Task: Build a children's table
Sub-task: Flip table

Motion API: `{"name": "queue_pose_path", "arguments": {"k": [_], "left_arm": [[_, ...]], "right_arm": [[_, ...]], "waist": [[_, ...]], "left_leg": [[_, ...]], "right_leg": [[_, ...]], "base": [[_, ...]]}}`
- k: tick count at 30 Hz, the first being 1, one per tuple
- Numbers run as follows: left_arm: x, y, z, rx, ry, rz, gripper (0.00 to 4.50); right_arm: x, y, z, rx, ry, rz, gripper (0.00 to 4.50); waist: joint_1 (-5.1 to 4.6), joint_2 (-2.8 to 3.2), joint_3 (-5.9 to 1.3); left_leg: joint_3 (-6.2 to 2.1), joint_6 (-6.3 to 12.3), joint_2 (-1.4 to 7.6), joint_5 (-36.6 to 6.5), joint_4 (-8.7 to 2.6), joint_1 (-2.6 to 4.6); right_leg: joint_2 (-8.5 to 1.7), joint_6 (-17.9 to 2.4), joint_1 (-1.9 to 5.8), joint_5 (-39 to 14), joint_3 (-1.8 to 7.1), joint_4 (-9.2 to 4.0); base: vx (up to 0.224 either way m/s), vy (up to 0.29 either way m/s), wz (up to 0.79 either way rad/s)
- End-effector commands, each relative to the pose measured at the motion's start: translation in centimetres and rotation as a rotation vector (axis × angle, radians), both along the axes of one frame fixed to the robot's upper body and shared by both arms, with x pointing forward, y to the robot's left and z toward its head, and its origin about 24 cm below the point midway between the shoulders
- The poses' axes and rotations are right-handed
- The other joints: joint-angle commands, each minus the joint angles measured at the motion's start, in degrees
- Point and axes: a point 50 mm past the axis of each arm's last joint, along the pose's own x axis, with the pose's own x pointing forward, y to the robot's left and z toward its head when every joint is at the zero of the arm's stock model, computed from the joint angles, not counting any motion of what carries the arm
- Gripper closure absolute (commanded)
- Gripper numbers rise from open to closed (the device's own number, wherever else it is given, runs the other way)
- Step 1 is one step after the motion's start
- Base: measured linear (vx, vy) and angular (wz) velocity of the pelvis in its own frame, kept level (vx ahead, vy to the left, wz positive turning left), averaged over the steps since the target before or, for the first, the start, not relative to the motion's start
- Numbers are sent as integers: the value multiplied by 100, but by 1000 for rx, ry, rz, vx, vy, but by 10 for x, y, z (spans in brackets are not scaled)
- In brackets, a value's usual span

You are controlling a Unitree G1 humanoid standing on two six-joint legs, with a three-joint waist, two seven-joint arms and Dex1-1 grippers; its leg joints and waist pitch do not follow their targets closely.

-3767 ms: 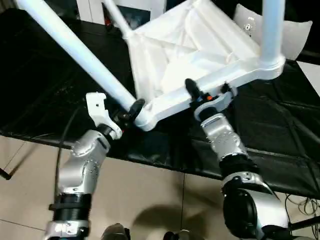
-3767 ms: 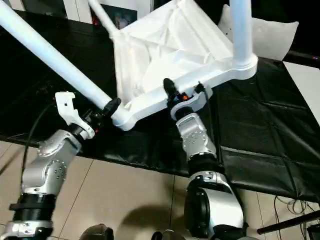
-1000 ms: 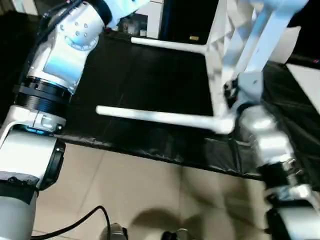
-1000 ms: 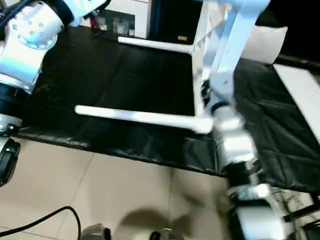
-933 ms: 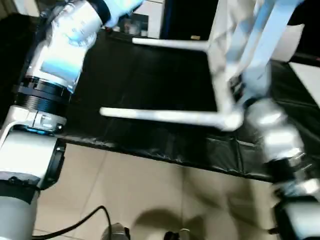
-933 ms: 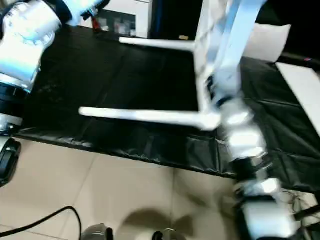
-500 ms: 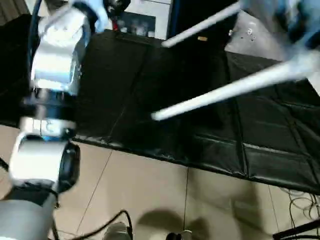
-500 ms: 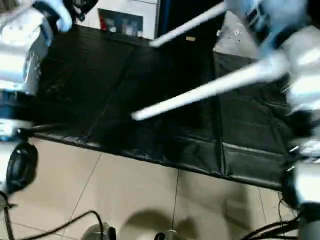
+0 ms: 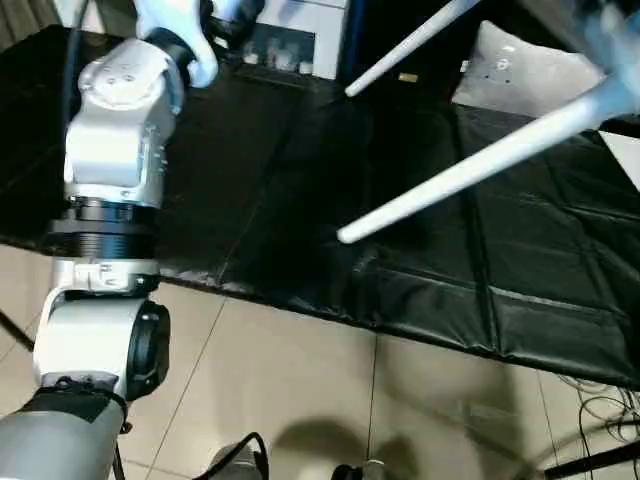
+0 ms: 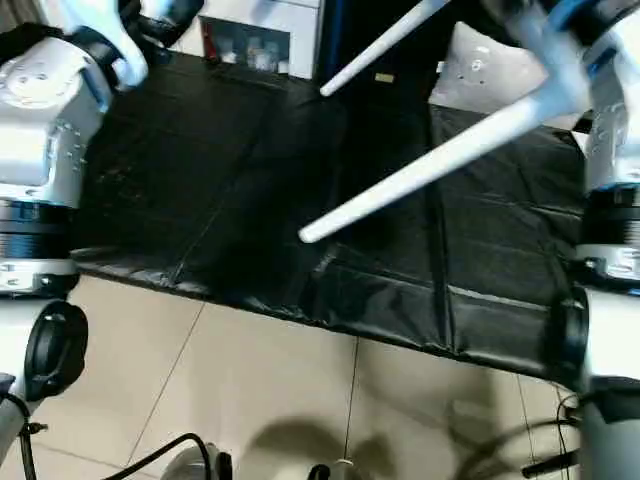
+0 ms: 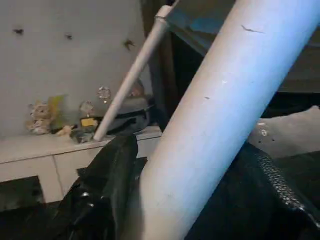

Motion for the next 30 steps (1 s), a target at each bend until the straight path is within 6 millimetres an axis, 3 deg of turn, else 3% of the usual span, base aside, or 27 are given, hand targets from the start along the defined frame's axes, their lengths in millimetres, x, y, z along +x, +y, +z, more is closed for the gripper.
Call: {"name": "queue_pose_path", "arguments": {"k": [1,3,4,5,9,13,16,18,19,22,24,25,27,28,29,30], "left_arm": [[-4,-3,4,-66,-22,-64,192],[-7,5,0,-26,-37,-62,194],[-7,6,0,-22,-36,-58,199],[-8,11,-3,-3,-28,-37,202],[-10,16,-7,14,-21,-32,211],[-14,21,-15,54,-13,-57,223],[-16,21,-19,72,-3,-67,232],[-16,21,-21,77,3,-77,239],[-17,21,-22,82,4,-79,241],[-17,20,-24,91,12,-85,248],[-17,19,-26,101,16,-94,251],[-17,19,-26,104,18,-101,252],[-17,18,-30,112,33,-119,257],[-17,17,-31,112,34,-120,259],[-17,16,-33,111,42,-135,261],[-17,16,-33,111,42,-135,261]], "right_arm": [[-12,-4,0,26,-12,92,13],[-17,5,-42,22,155,150,1],[-18,6,-49,33,175,148,0],[-21,9,-83,98,271,140,0],[-32,12,-126,186,375,129,0],[-51,4,-178,318,494,1,0],[-57,-1,-197,392,552,-94,0],[-56,-4,-204,434,580,-152,0],[-54,-2,-208,436,597,-155,0],[-46,4,-218,436,657,-173,0],[-30,13,-219,438,665,-128,0],[-24,18,-218,437,666,-105,0],[5,21,-218,426,694,-118,0],[7,21,-218,426,695,-119,0],[19,20,-216,443,700,-131,0],[19,20,-216,443,700,-131,0]], "waist": [[-9,57,-513],[8,108,-505],[-21,93,-523],[-38,96,-522],[-41,76,-512],[-41,155,-448],[-92,147,-464],[-104,155,-451],[-105,190,-449],[-129,184,-432],[-143,199,-427],[-171,179,-422],[-212,186,-418],[-229,200,-434],[-198,222,-423],[-216,216,-417]], "left_leg": [[-162,455,427,-717,-367,162],[-193,480,471,-597,-409,187],[-202,473,471,-513,-422,166],[-194,359,476,-676,-427,203],[-178,191,433,-837,-433,192],[-186,104,451,-1052,-491,221],[-215,5,456,-1169,-528,236],[-208,3,444,-1137,-529,234],[-205,-11,438,-1175,-525,246],[-200,-55,432,-1309,-522,272],[-214,-58,431,-1386,-522,278],[-218,-72,409,-1358,-530,219],[-210,-87,421,-1384,-517,268],[-207,-105,417,-1305,-507,252],[-174,-102,433,-1341,-490,313],[-180,-100,426,-1339,-497,298]], "right_leg": [[-671,-851,360,-1025,350,-480],[-689,-844,361,-827,347,-479],[-686,-854,400,-714,339,-467],[-725,-961,377,-829,327,-512],[-758,-900,392,-1285,311,-572],[-773,-644,338,-1814,316,-666],[-782,-651,380,-1902,287,-669],[-775,-646,369,-1888,287,-674],[-783,-628,364,-1932,292,-684],[-786,-590,348,-2124,287,-721],[-807,-628,344,-2172,276,-710],[-798,-599,409,-2206,256,-719],[-805,-681,352,-2153,248,-709],[-816,-780,383,-2055,249,-690],[-828,-806,315,-1998,271,-706],[-817,-832,338,-1954,268,-699]], "base": [[0,0,0],[0,0,0],[0,0,0],[0,0,0],[0,0,0],[0,0,0],[0,0,0],[0,0,0],[0,0,0],[0,0,0],[0,0,0],[0,0,0],[0,0,0],[0,0,0],[0,0,0],[0,0,0]]}}
